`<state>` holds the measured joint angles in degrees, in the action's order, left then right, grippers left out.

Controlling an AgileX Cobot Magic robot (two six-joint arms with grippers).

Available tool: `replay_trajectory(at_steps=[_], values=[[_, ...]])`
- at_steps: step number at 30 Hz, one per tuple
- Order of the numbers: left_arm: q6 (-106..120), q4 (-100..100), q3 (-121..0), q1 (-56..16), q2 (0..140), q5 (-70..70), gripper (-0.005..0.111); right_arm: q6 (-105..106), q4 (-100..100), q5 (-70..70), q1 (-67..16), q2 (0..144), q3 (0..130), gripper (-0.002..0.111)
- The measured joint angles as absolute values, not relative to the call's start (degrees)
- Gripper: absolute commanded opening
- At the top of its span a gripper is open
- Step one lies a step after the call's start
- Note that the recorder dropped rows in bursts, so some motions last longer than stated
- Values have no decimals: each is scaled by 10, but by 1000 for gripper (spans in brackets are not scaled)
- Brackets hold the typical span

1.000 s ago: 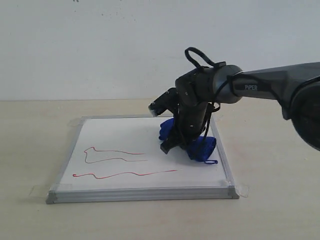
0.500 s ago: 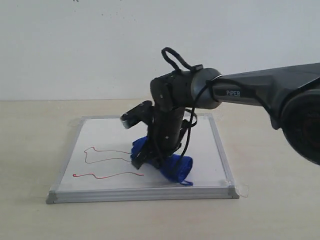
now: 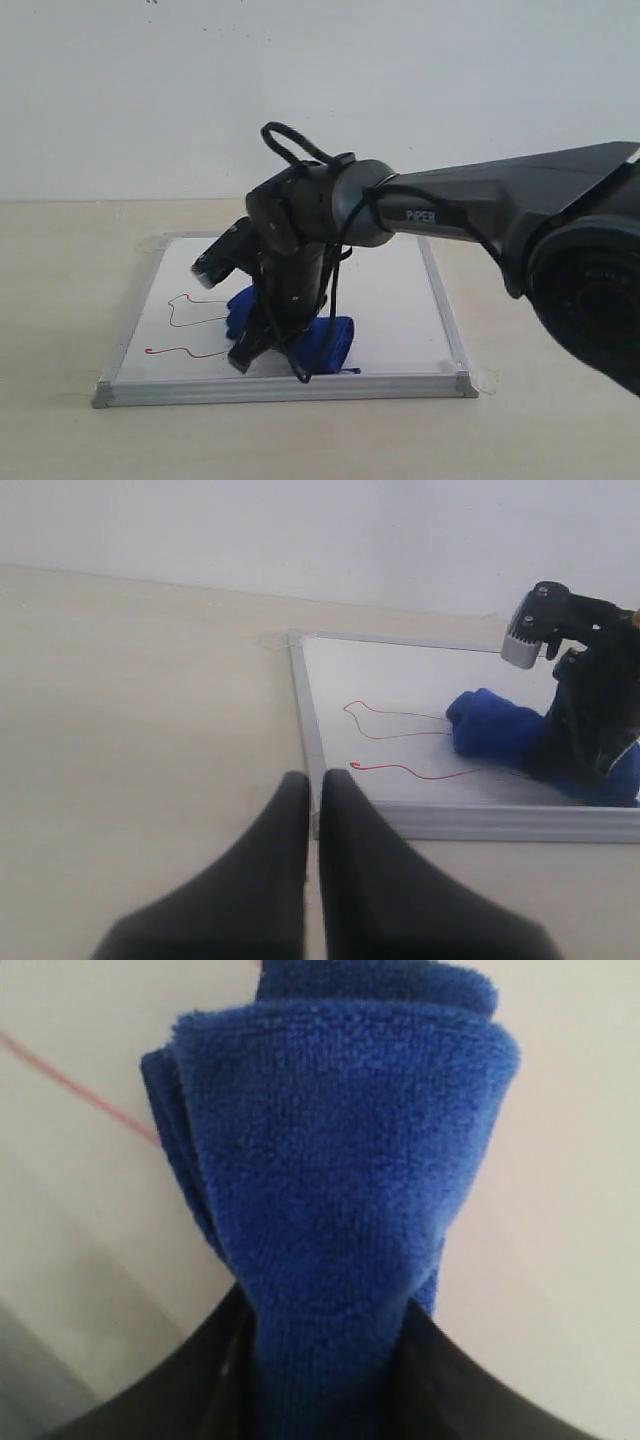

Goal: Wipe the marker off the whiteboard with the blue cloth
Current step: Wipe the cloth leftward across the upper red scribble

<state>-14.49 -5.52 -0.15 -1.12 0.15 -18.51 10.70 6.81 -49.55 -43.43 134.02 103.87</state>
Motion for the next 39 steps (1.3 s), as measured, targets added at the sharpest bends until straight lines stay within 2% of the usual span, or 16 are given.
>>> replay_trajectory(at_steps=[7, 17, 21, 31, 39], values=[[-145, -55, -2, -11, 1, -185, 4, 75, 81, -517, -433, 1333, 1039, 0], [-145, -55, -2, -11, 1, -185, 4, -29, 149, -536, -320, 1344, 1039, 0], [-145, -55, -2, -11, 1, -185, 4, -29, 154, -539, -327, 1344, 1039, 0], [-145, -55, -2, -11, 1, -185, 4, 108, 109, -597, -412, 1335, 1040, 0], [-145, -55, -2, -11, 1, -185, 4, 50, 90, -583, -373, 1334, 1039, 0]])
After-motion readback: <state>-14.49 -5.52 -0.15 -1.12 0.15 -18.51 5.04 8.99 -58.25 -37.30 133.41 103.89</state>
